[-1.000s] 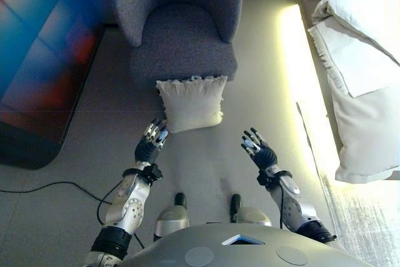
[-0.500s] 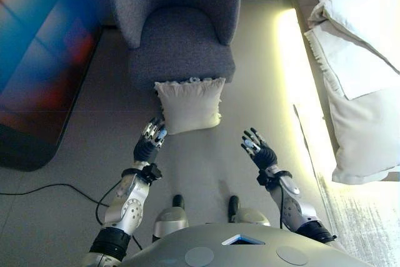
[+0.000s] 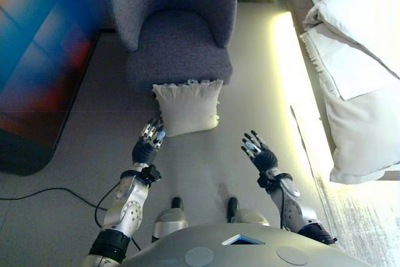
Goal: Pick up the cushion and take it to the sofa
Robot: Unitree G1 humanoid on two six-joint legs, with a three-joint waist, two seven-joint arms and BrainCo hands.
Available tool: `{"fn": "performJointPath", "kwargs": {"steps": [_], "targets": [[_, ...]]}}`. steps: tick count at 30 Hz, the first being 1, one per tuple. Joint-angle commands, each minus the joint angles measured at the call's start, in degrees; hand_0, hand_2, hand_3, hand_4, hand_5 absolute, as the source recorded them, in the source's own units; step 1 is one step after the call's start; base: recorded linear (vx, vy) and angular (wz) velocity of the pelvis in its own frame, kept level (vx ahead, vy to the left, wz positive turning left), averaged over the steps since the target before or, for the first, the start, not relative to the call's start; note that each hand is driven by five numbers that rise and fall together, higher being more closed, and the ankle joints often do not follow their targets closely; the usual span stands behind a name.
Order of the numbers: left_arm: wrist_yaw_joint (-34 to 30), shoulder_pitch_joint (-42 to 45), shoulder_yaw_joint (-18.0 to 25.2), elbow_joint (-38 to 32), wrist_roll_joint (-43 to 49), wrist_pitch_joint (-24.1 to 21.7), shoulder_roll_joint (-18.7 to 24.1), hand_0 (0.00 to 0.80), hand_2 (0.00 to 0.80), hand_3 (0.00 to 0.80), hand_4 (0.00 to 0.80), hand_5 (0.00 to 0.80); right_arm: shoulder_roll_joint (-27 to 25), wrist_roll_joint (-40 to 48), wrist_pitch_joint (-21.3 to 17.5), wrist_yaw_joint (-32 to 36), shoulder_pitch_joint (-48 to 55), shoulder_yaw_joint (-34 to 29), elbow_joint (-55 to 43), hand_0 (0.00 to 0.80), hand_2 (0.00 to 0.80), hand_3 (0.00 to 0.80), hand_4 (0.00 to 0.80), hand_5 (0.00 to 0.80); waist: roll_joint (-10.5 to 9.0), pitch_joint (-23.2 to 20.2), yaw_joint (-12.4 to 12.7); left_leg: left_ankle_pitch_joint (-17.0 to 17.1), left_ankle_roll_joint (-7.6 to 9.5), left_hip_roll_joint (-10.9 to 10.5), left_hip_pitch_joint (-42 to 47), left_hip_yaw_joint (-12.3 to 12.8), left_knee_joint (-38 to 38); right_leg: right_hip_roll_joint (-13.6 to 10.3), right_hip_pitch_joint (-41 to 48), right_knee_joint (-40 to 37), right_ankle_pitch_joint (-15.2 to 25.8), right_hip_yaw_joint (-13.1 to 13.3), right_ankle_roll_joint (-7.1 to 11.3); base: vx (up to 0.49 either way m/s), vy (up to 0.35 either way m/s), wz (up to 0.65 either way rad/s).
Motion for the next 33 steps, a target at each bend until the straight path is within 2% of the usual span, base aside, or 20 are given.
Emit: {"fn": "performJointPath", "kwargs": {"steps": [1, 3, 4, 6, 8, 9, 12, 13, 14, 15, 16, 19, 21, 22, 25, 28, 29, 30, 31, 33], "targets": [[-0.31, -2.22, 1.51, -2.21, -0.85, -2.87, 1.19, 0.0, 0.0, 0.0, 0.0, 0.0, 1.19, 0.29, -0.94, 0.1, -3.62, -1.44, -2.61, 0.0, 0.0, 0.0, 0.0, 0.0, -0.88, 1.72, -0.22, -5.99, 5.04, -3.88, -5.92, -0.31, 13.26, -2.28, -1.83, 12.15, -2.03, -1.4, 0.71, -0.006, 0.16, -0.12], [0.12, -2.9, 1.62, -2.05, -0.58, -2.1, 1.53, 0.0, 0.0, 0.0, 0.0, 0.0, 1.91, 0.92, -1.65, 0.34, -3.7, -1.77, -2.26, 0.0, 0.0, 0.0, 0.0, 0.0, -0.94, 1.9, -0.17, -5.78, 6.41, -4.7, -5.92, -0.63, 12.25, -3.36, -3.34, 17.23, 0.07, -1.6, 1.4, -0.005, 0.177, 0.01], [-0.21, -3.29, 1.69, -1.55, -0.65, -1.89, 2.04, 0.0, 0.0, 0.0, 0.0, 0.0, 2.56, 0.74, -2.43, 0.02, -3.21, -1.7, -2.56, 0.0, 0.0, 0.0, 0.0, 0.0, -0.29, 2.14, -0.38, -5.51, 7.63, -5.09, -5.56, -0.79, 11.12, -4.36, -6.75, 26.18, 3.92, -1.56, 1.78, -0.008, 0.23, 0.2], [-1.28, -3.98, 1.65, -0.71, -1.37, -1.06, 2.25, 0.0, 0.0, 0.0, 0.0, 0.0, 2.93, 0.48, -3.44, -1.34, -2.3, -1.41, -2.94, 0.0, 0.0, 0.0, 0.0, 0.0, 1.67, 2.78, -1.38, -5.34, 7.83, -4.59, -4.81, -1.94, 10.31, -3.54, -12.72, 37.45, 6.78, 0.79, 0.84, 0.019, 0.251, 0.19], [-2.21, -4.44, 1.76, -0.37, -1.22, -0.01, 2.29, 0.0, 0.0, 0.0, 0.0, 0.0, 2.71, 0.47, -3.65, -2.15, -1.62, -1.49, -2.89, 0.0, 0.0, 0.0, 0.0, 0.0, 2.24, 3.21, -2.25, -5.8, 7.65, -4.69, -4.06, -2.77, 10.68, -2.98, -15.55, 40.85, 7.8, 2.46, 0.38, 0.077, 0.154, 0.46], [-2.61, -4.59, 1.76, -0.48, -1.2, 0.45, 2.37, 0.0, 0.0, 0.0, 0.0, 0.0, 2.58, 0.65, -3.68, -2.03, -1.31, -1.54, -2.86, 0.0, 0.0, 0.0, 0.0, 0.0, 2.18, 3.29, -2.66, -6.14, 7.58, -4.92, -3.62, -3.18, 10.88, -2.8, -16.2, 40.42, 8.32, 2.94, 0.42, 0.17, 0.057, 0.89], [-3.31, -4.73, 1.51, -1.11, -1.39, 1.65, 2.84, 0.0, 0.0, 0.0, 0.0, 0.0, 2.05, 0.94, -3.74, -1.66, 0.49, -2.04, -2.99, 0.0, 0.0, 0.0, 0.0, 0.0, 0.65, 3.07, -4.42, -8.13, 7.29, -6.82, -2.04, -5.21, 11.9, -2.31, -16.28, 29.24, 9.34, 4.83, 0.81, 0.26, -0.077, 0.5], [-2.74, -4.86, 1.24, -1.31, -1.43, 1.94, 2.89, 0.0, 0.0, 0.0, 0.0, 0.0, 2.0, 1.11, -3.73, -1.64, 0.73, -2.18, -2.94, 0.0, 0.0, 0.0, 0.0, 0.0, -0.25, 2.92, -4.96, -8.93, 7.1, -7.7, -1.66, -5.99, 12.11, -2.7, -16.2, 22.99, 9.74, 5.73, 1.31, 0.255, -0.124, 0.48], [-2.49, -4.9, 1.1, -1.43, -1.45, 2.01, 2.9, 0.0, 0.0, 0.0, 0.0, 0.0, 1.98, 1.14, -3.73, -1.75, 0.79, -2.14, -3.0, 0.0, 0.0, 0.0, 0.0, 0.0, -0.43, 3.14, -5.33, -9.47, 7.0, -7.87, -1.18, -6.46, 12.24, -2.78, -15.71, 20.28, 9.92, 5.78, 1.54, 0.292, -0.147, 0.41], [-2.34, -5.1, 0.48, -1.23, -1.63, 1.51, 3.07, 0.0, 0.0, 0.0, 0.0, 0.0, 1.67, 1.84, -4.0, -2.06, 0.37, -1.84, -2.86, 0.0, 0.0, 0.0, 0.0, 0.0, -1.22, 3.18, -5.97, -10.75, 6.8, -8.64, -0.9, -7.59, 12.64, -2.68, -16.2, 13.41, 9.81, 7.16, 2.31, 0.305, -0.131, 0.45], [-2.56, -5.14, -0.23, -1.24, -1.59, 1.02, 3.15, 0.0, 0.0, 0.0, 0.0, 0.0, 1.22, 2.87, -4.09, -2.23, -0.44, -1.57, -2.8, 0.0, 0.0, 0.0, 0.0, 0.0, -2.05, 3.3, -6.55, -12.11, 6.82, -9.51, -0.54, -8.54, 12.96, -2.73, -16.98, 7.03, 11.7, 8.13, 3.48, 0.363, -0.137, 0.43], [-4.01, -4.57, -0.88, -1.01, -1.3, 1.04, 3.67, 0.0, 0.0, 0.0, 0.0, 0.0, 0.6, 4.11, -3.07, -2.32, -1.89, -2.07, -2.11, 0.0, 0.0, 0.0, 0.0, 0.0, -2.35, 3.83, -7.12, -14.27, 6.75, -9.45, 1.11, -8.67, 13.95, -2.89, -19.45, -0.05, 15.12, 5.98, 4.56, 0.398, -0.103, 0.41], [-4.41, -3.71, -0.76, -1.36, -0.88, 1.46, 3.52, 0.0, 0.0, 0.0, 0.0, 0.0, 0.63, 4.13, -1.98, -2.03, -2.14, -2.92, -1.57, 0.0, 0.0, 0.0, 0.0, 0.0, -2.37, 4.14, -7.02, -15.73, 6.75, -8.93, 2.79, -8.26, 14.35, -2.94, -20.85, -0.39, 16.02, 3.44, 4.7, 0.423, -0.09, 0.32], [-4.59, -2.89, -0.84, -1.5, -0.61, 1.27, 3.34, 0.0, 0.0, 0.0, 0.0, 0.0, 0.87, 3.83, -1.45, -1.75, -1.9, -3.33, -1.32, 0.0, 0.0, 0.0, 0.0, 0.0, -2.76, 4.19, -7.1, -17.08, 6.74, -8.82, 4.31, -7.73, 14.67, -3.06, -21.76, -0.19, 17.0, 1.15, 4.69, 0.425, -0.084, 0.14], [-4.5, -1.59, -0.35, -1.45, -0.48, 1.09, 2.35, 0.0, 0.0, 0.0, 0.0, 0.0, 1.2, 2.36, -0.75, -0.63, -1.22, -3.86, -0.4, 0.0, 0.0, 0.0, 0.0, 0.0, -3.02, 3.54, -7.43, -17.65, 7.26, -8.7, 5.51, -6.09, 15.46, -2.48, -20.92, 2.66, 15.04, -0.9, 3.94, 0.434, -0.073, -0.09], [-3.67, -0.26, 0.16, -2.08, -1.06, 2.0, 1.25, 0.0, 0.0, 0.0, 0.0, 0.0, 0.86, 1.17, 0.01, -1.25, 0.04, -3.31, -1.79, 0.0, 0.0, 0.0, 0.0, 0.0, -1.75, 1.53, -9.05, -12.63, 5.06, -5.58, 8.16, -4.59, 17.44, -0.19, -20.47, 5.7, 13.04, 0.58, 2.48, 0.517, -0.115, -0.35], [-3.2, 0.25, 0.29, -2.35, -1.24, 2.25, 0.94, 0.0, 0.0, 0.0, 0.0, 0.0, 0.54, 0.83, 0.2, -1.53, 0.47, -3.04, -2.61, 0.0, 0.0, 0.0, 0.0, 0.0, -1.13, 0.71, -9.58, -9.23, 3.85, -3.98, 9.13, -4.13, 18.54, 0.93, -20.23, 7.26, 12.16, 1.07, 1.63, 0.448, -0.148, -0.47], [-2.59, 0.03, 0.46, -2.88, -1.6, 2.89, 0.67, 0.0, 0.0, 0.0, 0.0, 0.0, 0.01, 1.07, 0.65, -1.41, 0.77, -2.75, -4.02, 0.0, 0.0, 0.0, 0.0, 0.0, -0.39, -0.22, -10.22, -3.21, 1.77, -2.01, 8.95, -3.8, 20.99, 2.74, -19.25, 8.33, 10.6, 2.01, 0.15, 0.441, -0.164, -0.22], [-2.32, -0.34, 0.48, -3.3, -1.72, 2.85, 0.68, 0.0, 0.0, 0.0, 0.0, 0.0, -0.39, 1.49, 0.65, -0.94, 0.94, -2.52, -4.72, 0.0, 0.0, 0.0, 0.0, 0.0, -0.33, -0.8, -10.6, 0.43, 0.57, -1.1, 8.03, -3.29, 24.23, 3.7, -18.14, 8.57, 9.31, 2.62, -1.01, 0.4, -0.171, 0.08], [-1.29, -1.91, 0.1, -3.37, -1.87, 1.86, 0.29, 0.0, 0.0, 0.0, 0.0, 0.0, -1.36, 0.53, 0.19, 0.25, 1.12, -2.21, -4.43, 0.0, 0.0, 0.0, 0.0, 0.0, -1.08, -1.46, -10.77, 5.53, -1.09, -0.36, 3.37, -2.06, 35.95, 4.65, -14.81, 8.15, 7.14, 3.04, -3.64, 0.384, -0.186, 0.18]]}}
